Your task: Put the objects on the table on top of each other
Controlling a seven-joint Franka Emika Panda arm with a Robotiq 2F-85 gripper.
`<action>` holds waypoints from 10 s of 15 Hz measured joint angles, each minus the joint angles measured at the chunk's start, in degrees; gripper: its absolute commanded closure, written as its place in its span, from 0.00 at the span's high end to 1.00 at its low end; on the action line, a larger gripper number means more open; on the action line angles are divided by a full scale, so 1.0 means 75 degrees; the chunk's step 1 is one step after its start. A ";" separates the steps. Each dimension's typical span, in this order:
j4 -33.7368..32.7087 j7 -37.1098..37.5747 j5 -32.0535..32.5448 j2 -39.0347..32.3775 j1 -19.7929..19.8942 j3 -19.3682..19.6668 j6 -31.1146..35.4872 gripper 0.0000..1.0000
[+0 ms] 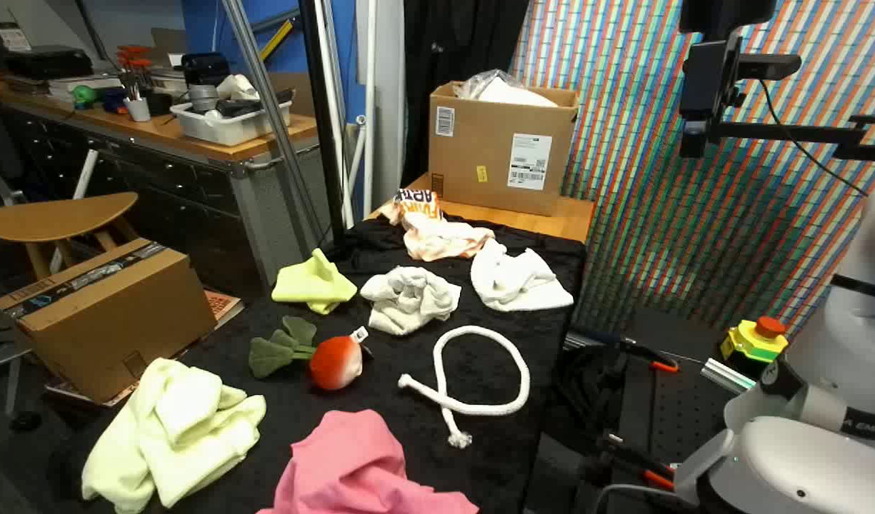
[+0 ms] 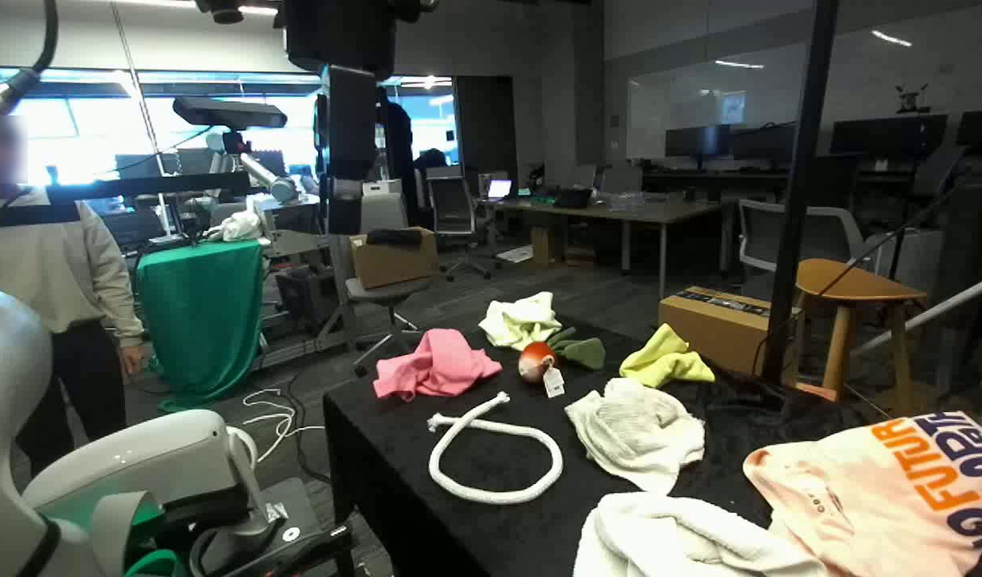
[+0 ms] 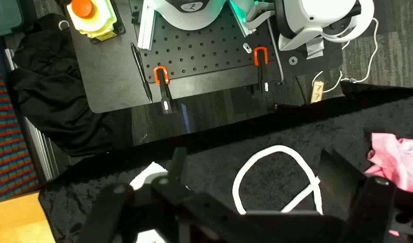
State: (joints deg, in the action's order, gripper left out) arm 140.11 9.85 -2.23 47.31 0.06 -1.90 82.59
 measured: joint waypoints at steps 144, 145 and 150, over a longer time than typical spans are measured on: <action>-0.8496 -0.4117 0.1682 -0.8610 -0.1325 -0.0757 -0.1043 0.03; -0.8417 -0.4125 0.1716 -0.8587 -0.1325 -0.0765 -0.1056 0.03; -0.7970 -0.4121 0.1729 -0.8454 -0.1213 -0.0751 -0.1069 0.03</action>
State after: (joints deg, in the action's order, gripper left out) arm 80.33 -21.06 10.74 -16.09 -9.04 -7.53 74.58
